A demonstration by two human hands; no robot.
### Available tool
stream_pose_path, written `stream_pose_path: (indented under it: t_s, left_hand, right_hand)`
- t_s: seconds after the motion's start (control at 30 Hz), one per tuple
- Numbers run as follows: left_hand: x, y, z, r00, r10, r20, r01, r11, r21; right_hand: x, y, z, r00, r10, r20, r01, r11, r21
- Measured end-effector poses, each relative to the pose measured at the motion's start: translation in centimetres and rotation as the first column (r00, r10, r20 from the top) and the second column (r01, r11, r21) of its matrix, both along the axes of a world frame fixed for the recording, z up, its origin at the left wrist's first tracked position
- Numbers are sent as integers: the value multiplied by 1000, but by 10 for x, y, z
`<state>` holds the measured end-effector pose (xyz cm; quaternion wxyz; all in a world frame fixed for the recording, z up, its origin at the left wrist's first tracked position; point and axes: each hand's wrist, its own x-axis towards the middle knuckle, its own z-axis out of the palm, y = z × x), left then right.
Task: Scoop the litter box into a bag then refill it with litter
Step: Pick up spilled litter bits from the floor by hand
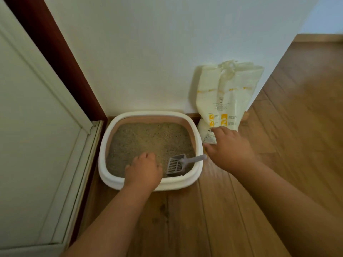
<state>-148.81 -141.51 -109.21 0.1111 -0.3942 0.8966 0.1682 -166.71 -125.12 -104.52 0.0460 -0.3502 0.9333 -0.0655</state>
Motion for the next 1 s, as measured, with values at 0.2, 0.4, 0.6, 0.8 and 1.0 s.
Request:
stream_pose_path:
  t_s: [0.2, 0.4, 0.6, 0.8, 1.0]
  left_hand:
    - [3, 2, -17, 951, 207, -231, -218, 976, -22]
    - [42, 40, -57, 874, 322, -365, -357, 933, -32]
    - [85, 41, -102, 709, 459, -536, -484, 869, 103]
    - [100, 61, -127, 164, 822, -545, -489, 547, 679]
    - [112, 67, -150, -150, 989, -16, -63, 7, 998]
  right_hand:
    - [17, -30, -31, 996, 86, -30, -89, 989, -115]
    - [54, -48, -74, 979, 201, -44, -205, 971, -126]
    - [111, -55, -114, 954, 298, 25, -286, 932, -222]
    - [147, -25, -153, 911, 409, 60, -385, 892, -238]
    - [141, -6, -183, 845, 425, 326, -424, 902, -78]
